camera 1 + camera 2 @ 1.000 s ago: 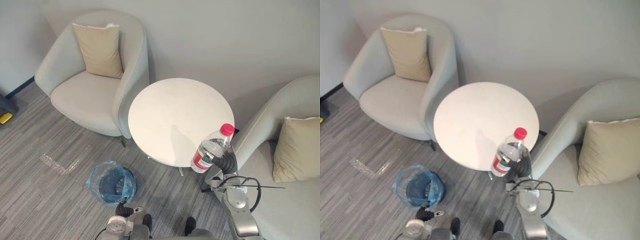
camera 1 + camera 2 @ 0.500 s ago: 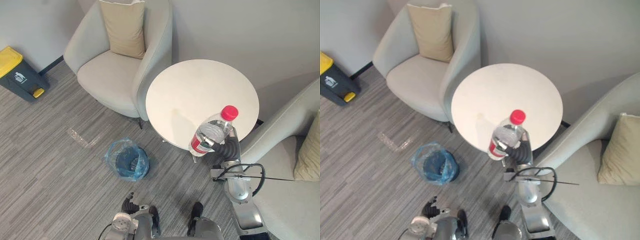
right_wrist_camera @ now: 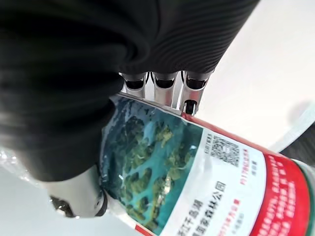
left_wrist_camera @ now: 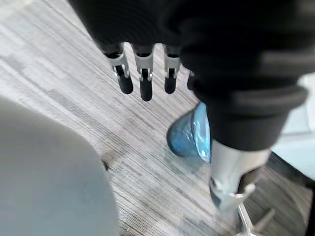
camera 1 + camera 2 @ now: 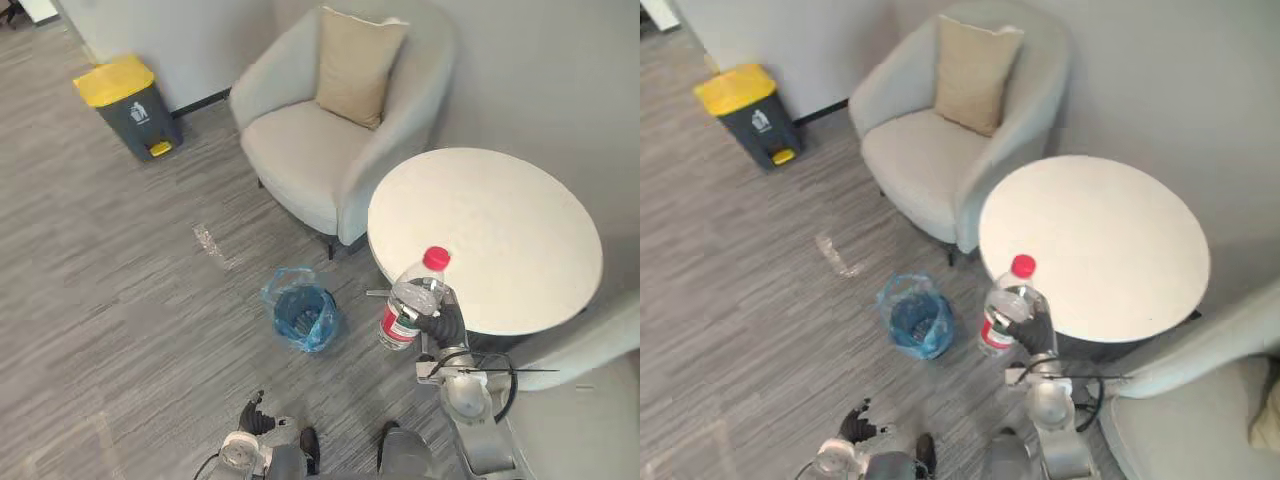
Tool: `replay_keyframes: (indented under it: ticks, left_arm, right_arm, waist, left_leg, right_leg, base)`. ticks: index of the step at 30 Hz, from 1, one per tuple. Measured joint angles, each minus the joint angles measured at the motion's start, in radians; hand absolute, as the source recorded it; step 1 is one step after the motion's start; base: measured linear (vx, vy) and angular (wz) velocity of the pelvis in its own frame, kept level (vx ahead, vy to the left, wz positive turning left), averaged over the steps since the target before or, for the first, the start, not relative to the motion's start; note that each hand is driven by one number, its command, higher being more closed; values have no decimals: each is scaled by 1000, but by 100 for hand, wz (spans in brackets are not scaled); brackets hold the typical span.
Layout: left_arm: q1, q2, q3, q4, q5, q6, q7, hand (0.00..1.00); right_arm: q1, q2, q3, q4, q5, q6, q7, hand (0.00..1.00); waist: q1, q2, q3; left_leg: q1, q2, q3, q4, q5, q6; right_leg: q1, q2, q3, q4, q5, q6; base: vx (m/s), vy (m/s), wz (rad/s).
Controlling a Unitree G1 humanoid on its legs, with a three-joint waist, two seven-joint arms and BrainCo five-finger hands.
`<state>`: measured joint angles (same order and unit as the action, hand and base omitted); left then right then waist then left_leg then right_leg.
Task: Gather rubbish on tea table into small bin, then transfer packed bag to large trash can.
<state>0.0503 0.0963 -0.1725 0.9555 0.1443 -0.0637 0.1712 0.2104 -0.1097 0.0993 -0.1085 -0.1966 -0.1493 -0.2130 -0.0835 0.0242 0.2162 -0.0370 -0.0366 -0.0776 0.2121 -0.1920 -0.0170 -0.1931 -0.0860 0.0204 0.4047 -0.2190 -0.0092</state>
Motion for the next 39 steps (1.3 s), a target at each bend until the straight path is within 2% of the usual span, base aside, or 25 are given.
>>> replay_keyframes:
  ticks: [1, 2, 5, 7, 8, 9, 10, 12, 13, 15, 18, 21, 23, 24, 26, 27, 29, 30, 31, 32, 33, 35, 37, 39]
  left_arm:
    - [-9, 6, 5, 6, 3, -1, 2, 0]
    - [-16, -12, 18, 18, 4, 4, 1, 0]
    - [-17, -22, 18, 18, 9, 4, 0, 0]
    - [-20, -30, 36, -6, 9, 4, 1, 0]
    - [-20, -29, 38, -13, 8, 4, 1, 0]
    - [-19, -30, 34, -20, 8, 4, 2, 0]
    - [-18, -32, 31, -20, 9, 4, 0, 0]
    - [-17, -34, 29, -21, 9, 5, 1, 0]
    - [-21, -31, 33, -21, 9, 7, 3, 0]
    - [-21, -17, 34, -21, 8, 8, 1, 0]
    - [-21, -9, 32, -19, 11, 11, 1, 0]
    - [-12, 4, 33, -17, 11, 10, 1, 0]
    - [-12, 3, 25, -12, 10, 10, 1, 0]
    - [-12, 5, 16, -8, 10, 11, 1, 0]
    - [-11, 11, 19, -2, 7, 11, 2, 0]
    - [-10, 11, 19, 2, 6, 11, 3, 0]
    - [-12, 13, 24, 9, 4, 10, 4, 0]
    - [-17, 10, 31, 18, 2, 11, 3, 0]
    - [-17, 8, 36, 22, 2, 11, 4, 0]
    - [-16, 11, 36, 24, 2, 9, 3, 0]
    - [-23, 23, 45, 27, 2, 6, 2, 0]
    - [-20, -10, 74, 36, 1, 6, 3, 0]
    - [-16, -21, 78, 37, 0, 7, 4, 0]
    - [-15, -20, 78, 37, 0, 8, 4, 0]
  right_arm:
    - [8, -1, 2, 0, 0, 0, 4, 100]
    - [11, -15, 1, 3, 0, 1, 10, 100]
    - [-2, -12, -13, 2, 0, 1, 15, 100]
    - [16, -10, -22, 0, 2, 3, 11, 100]
    - [18, -10, -19, -3, 3, 3, 11, 100]
    - [18, -9, -14, -4, 3, 1, 10, 100]
    - [12, -9, -13, -4, 3, 0, 10, 100]
    - [-14, -10, -16, -4, 3, 0, 10, 100]
    - [-25, -3, -22, 10, 3, 3, 5, 100]
    - [-21, 4, -18, 10, 2, 4, 5, 100]
    - [-23, 33, -15, 22, 0, 4, 6, 100]
    - [-48, 35, 24, 65, 0, 0, 8, 100]
    - [-77, 30, 41, 91, -1, 3, 11, 100]
    - [-70, 28, 44, 92, -2, 4, 14, 100]
    - [-58, 23, 44, 94, -2, 7, 14, 100]
    - [-46, 18, 45, 96, -3, 7, 15, 100]
    - [-49, 16, 68, 96, -3, 5, 18, 100]
    - [-53, 18, 78, 108, -3, 2, 21, 100]
    - [-51, 18, 79, 129, -4, 4, 24, 100]
    - [-44, 18, 79, 133, -6, 6, 24, 100]
    - [-41, 16, 80, 135, -8, 6, 28, 100]
    - [-54, -17, 84, 144, -32, 13, 39, 100]
    - [-53, -26, 83, 145, -39, 13, 45, 100]
    - [-49, -28, 83, 145, -39, 14, 49, 100]
  waist:
    - [-1, -21, 3]
    - [7, 0, -4]
    - [13, 19, -4]
    - [14, 15, 12]
    - [19, 16, 13]
    - [33, 9, 9]
    - [36, 14, 2]
    - [36, 26, 2]
    - [41, 14, 2]
    - [45, -3, -2]
    - [66, -7, -3]
    - [82, -24, -17]
    - [80, -24, -16]
    - [70, -24, -10]
    - [58, -41, 4]
    - [54, -39, 9]
    - [54, -41, 8]
    - [52, -36, 12]
    - [45, -35, 12]
    - [46, -44, 6]
    - [45, -76, 5]
    - [59, -18, -11]
    - [59, 7, -11]
    - [60, 11, -15]
  left_leg:
    - [-3, -17, -24, 26, -21, -10]
    - [-19, 1, -35, 57, -38, -22]
    - [-37, 31, 5, 66, -41, -26]
    - [-110, 69, 135, 300, -41, -29]
    - [-138, 89, 180, 368, -39, -32]
    - [-161, 138, 277, 421, -60, -12]
    - [-169, 156, 301, 389, -64, -3]
    - [-170, 176, 314, 198, 3, -6]
    - [-136, 140, 314, 108, 49, -31]
    - [-126, 115, 316, 66, 61, -23]
    - [-64, 110, 331, 30, 60, -22]
    - [11, 110, 377, -38, 60, -22]
    - [30, 109, 401, -63, 59, -21]
    - [55, 103, 401, -77, 59, -21]
    - [108, 86, 396, -98, 52, -10]
    - [134, 84, 391, -104, 40, -3]
    - [138, 86, 377, -106, 22, -2]
    - [138, 94, 366, -102, 27, -9]
    - [137, 95, 348, -91, 30, -16]
    - [129, 86, 334, -82, 26, -23]
    - [123, 63, 311, -55, 6, -46]
    - [93, 107, 297, -24, -16, -68]
    - [87, 132, 285, -19, -26, -82]
    - [98, 162, 274, -20, -34, -94]
  right_leg:
    - [8, -8, 5, -30, 38, 52]
    - [21, -1, -25, -32, 35, 46]
    - [39, 7, -72, -64, 26, 32]
    - [151, 6, -132, -142, 21, 24]
    - [180, 7, -143, -162, 22, 23]
    - [219, 8, -156, -192, 22, 23]
    - [233, 7, -163, -202, 22, 23]
    - [233, 4, -165, -205, 23, 34]
    - [229, -13, -154, -211, 27, 61]
    - [233, -32, -146, -237, 49, 82]
    - [265, -33, -112, -235, 75, 80]
    - [249, -32, -49, -188, 79, 80]
    - [183, -32, -26, -70, 74, 87]
    - [132, -37, -18, 57, 73, 89]
    - [91, -49, -14, 220, 82, 100]
    - [55, -56, -7, 292, 32, 87]
    - [16, -47, -8, 267, -35, 81]
    - [2, -30, -3, 199, -44, 79]
    - [4, -17, -1, 83, -26, 77]
    - [16, -19, 0, 6, 26, 75]
    - [13, -39, 7, -51, 91, 81]
    - [22, -7, -10, -88, 98, 72]
    - [46, 21, -29, -126, 110, 58]
    - [77, 47, -49, -155, 112, 55]
  base:
    - [314, -233, 206]
    - [194, -129, 57]
    - [184, -100, 44]
    - [175, -69, 76]
    - [185, -40, 40]
    - [170, -8, 17]
    - [175, 25, 9]
    - [174, 75, 5]
    - [173, 101, 11]
    - [164, 117, 12]
    - [158, 110, -11]
    - [66, 53, -50]
    - [39, 58, -52]
    - [37, 48, -18]
    - [66, 46, 10]
    - [62, 27, 14]
    - [40, 0, 10]
    - [81, -36, 36]
    - [123, -64, 52]
    - [165, -113, 67]
    - [149, -130, 41]
    - [149, -116, 14]
    - [179, -109, 9]
    - [162, -121, 13]
